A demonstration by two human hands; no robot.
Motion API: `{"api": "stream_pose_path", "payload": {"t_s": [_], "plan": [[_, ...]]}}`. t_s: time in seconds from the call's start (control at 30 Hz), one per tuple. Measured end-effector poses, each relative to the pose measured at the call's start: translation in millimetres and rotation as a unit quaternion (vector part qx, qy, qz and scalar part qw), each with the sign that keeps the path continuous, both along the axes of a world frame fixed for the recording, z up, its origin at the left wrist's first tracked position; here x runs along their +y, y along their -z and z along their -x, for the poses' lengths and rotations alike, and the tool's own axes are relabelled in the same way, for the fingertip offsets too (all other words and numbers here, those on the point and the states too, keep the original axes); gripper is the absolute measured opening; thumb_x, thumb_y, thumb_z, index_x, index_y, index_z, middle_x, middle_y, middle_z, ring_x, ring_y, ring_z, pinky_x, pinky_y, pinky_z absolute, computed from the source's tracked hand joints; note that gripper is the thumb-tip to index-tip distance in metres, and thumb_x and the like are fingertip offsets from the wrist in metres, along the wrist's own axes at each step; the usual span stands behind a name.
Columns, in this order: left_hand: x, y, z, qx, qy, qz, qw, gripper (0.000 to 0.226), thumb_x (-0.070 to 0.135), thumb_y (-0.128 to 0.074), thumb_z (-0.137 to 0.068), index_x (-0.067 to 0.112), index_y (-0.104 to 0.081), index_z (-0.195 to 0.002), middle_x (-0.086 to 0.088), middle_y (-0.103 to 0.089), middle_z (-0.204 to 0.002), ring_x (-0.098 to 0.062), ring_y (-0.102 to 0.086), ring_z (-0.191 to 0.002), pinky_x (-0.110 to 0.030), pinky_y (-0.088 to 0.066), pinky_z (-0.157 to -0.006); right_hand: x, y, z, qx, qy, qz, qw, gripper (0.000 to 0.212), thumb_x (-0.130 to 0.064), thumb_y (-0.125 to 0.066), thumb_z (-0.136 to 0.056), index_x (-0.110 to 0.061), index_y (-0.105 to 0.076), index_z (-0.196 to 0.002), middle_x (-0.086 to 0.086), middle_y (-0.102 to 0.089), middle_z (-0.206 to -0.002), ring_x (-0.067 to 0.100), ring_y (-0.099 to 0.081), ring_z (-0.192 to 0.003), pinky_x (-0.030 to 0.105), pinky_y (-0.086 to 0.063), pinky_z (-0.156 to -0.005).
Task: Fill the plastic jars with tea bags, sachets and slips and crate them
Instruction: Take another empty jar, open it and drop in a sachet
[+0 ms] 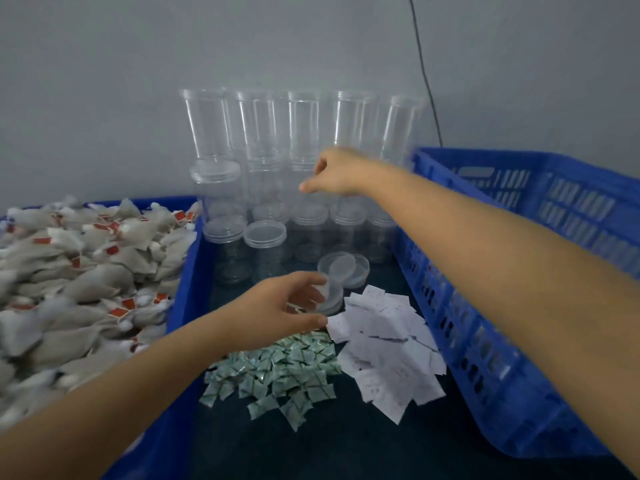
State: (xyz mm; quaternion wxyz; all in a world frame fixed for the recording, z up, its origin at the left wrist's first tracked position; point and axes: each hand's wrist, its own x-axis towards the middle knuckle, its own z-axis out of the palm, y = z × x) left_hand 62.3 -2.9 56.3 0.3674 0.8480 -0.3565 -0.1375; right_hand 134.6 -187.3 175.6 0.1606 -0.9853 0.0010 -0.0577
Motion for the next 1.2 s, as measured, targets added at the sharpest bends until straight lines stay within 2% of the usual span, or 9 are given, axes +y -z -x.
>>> {"api": "stream_pose_path", "payload": {"t_s": [0.13, 0.27, 0.43, 0.63, 0.77, 0.9, 1.03, 1.1, 1.2], "plan": [[32, 9, -10, -0.104, -0.046, -0.057, 0.992, 0.052, 0.04, -0.064, -0.087, 0.028, -0.046, -0.134, 0.02, -0.055, -0.114, 0.008, -0.052, -0.102, 0.001, -0.039, -0.077, 35, 68, -35, 0.025, -0.03, -0.103, 0.994, 0.089, -0.047, -0.08, -0.081, -0.011, -0.035, -0.149, 0.009, -0.043, -0.152, 0.027, -0.045, -0.135, 0.031, -0.038, -0.097], [45, 26, -17, -0.087, -0.117, -0.011, 0.989, 0.043, 0.037, -0.064, -0.088, 0.027, -0.052, -0.128, 0.017, -0.058, -0.108, 0.003, -0.056, -0.1, -0.012, -0.046, -0.084, 56, 117, -69, 0.043, -0.012, -0.148, 0.988, 0.118, -0.051, -0.086, -0.071, -0.015, -0.015, -0.158, 0.011, -0.029, -0.161, 0.031, -0.035, -0.144, 0.041, -0.035, -0.112], [49, 36, -28, -0.097, -0.168, 0.01, 0.981, 0.035, 0.035, -0.061, -0.09, 0.024, -0.056, -0.123, 0.018, -0.058, -0.098, 0.008, -0.056, -0.087, -0.005, -0.044, -0.072, 77, 143, -93, 0.004, 0.031, -0.162, 0.986, 0.112, -0.055, -0.09, -0.063, -0.01, -0.032, -0.149, 0.012, -0.041, -0.15, 0.032, -0.042, -0.137, 0.046, -0.041, -0.111], [47, 35, -30, -0.125, -0.167, -0.011, 0.978, 0.032, 0.034, -0.058, -0.09, 0.022, -0.057, -0.12, 0.009, -0.061, -0.106, -0.004, -0.058, -0.091, -0.032, -0.052, -0.083, 82, 154, -106, 0.01, 0.077, -0.149, 0.986, 0.102, -0.056, -0.087, -0.067, -0.012, -0.035, -0.144, 0.014, -0.043, -0.144, 0.034, -0.048, -0.129, 0.049, -0.048, -0.103], [49, 35, -32, -0.164, -0.178, -0.014, 0.97, 0.034, 0.034, -0.058, -0.09, 0.021, -0.056, -0.122, 0.006, -0.062, -0.108, -0.009, -0.057, -0.097, -0.035, -0.05, -0.086, 76, 150, -106, -0.002, 0.081, -0.166, 0.983, 0.095, -0.052, -0.087, -0.068, -0.015, -0.036, -0.14, 0.01, -0.046, -0.139, 0.028, -0.053, -0.117, 0.04, -0.05, -0.087], [50, 36, -34, -0.217, -0.199, -0.01, 0.956, 0.046, 0.034, -0.058, -0.09, 0.021, -0.046, -0.133, 0.004, -0.052, -0.127, -0.013, -0.047, -0.116, -0.03, -0.043, -0.096, 62, 133, -86, 0.008, 0.093, -0.235, 0.967, 0.101, -0.044, -0.086, -0.069, -0.021, -0.026, -0.146, 0.011, -0.032, -0.147, 0.024, -0.044, -0.109, 0.035, -0.042, -0.079], [49, 35, -30, -0.314, -0.207, -0.029, 0.926, 0.069, 0.039, -0.062, -0.086, 0.02, -0.032, -0.145, 0.005, -0.037, -0.143, -0.015, -0.032, -0.129, -0.03, -0.033, -0.104, 45, 119, -28, 0.019, 0.098, -0.427, 0.899, 0.09, -0.043, -0.08, -0.077, -0.03, -0.027, -0.149, 0.005, -0.031, -0.148, 0.024, -0.046, -0.114, 0.034, -0.051, -0.072], [45, 34, -24, -0.361, -0.199, -0.054, 0.909, 0.078, 0.042, -0.067, -0.081, 0.019, -0.032, -0.146, 0.002, -0.035, -0.146, -0.018, -0.03, -0.132, -0.035, -0.031, -0.107, 41, 121, 6, 0.05, 0.094, -0.556, 0.825, 0.072, -0.043, -0.074, -0.084, -0.025, -0.039, -0.144, 0.004, -0.042, -0.145, 0.025, -0.054, -0.116, 0.039, -0.06, -0.074], [41, 31, -16, -0.468, -0.157, -0.102, 0.863, 0.091, 0.042, -0.082, -0.062, 0.016, -0.043, -0.14, -0.006, -0.046, -0.141, -0.024, -0.035, -0.128, -0.049, -0.039, -0.104, 36, 135, 47, 0.102, 0.091, -0.687, 0.714, 0.051, -0.048, -0.066, -0.088, -0.018, -0.06, -0.129, 0.013, -0.06, -0.13, 0.027, -0.067, -0.099, 0.035, -0.06, -0.064]]}}
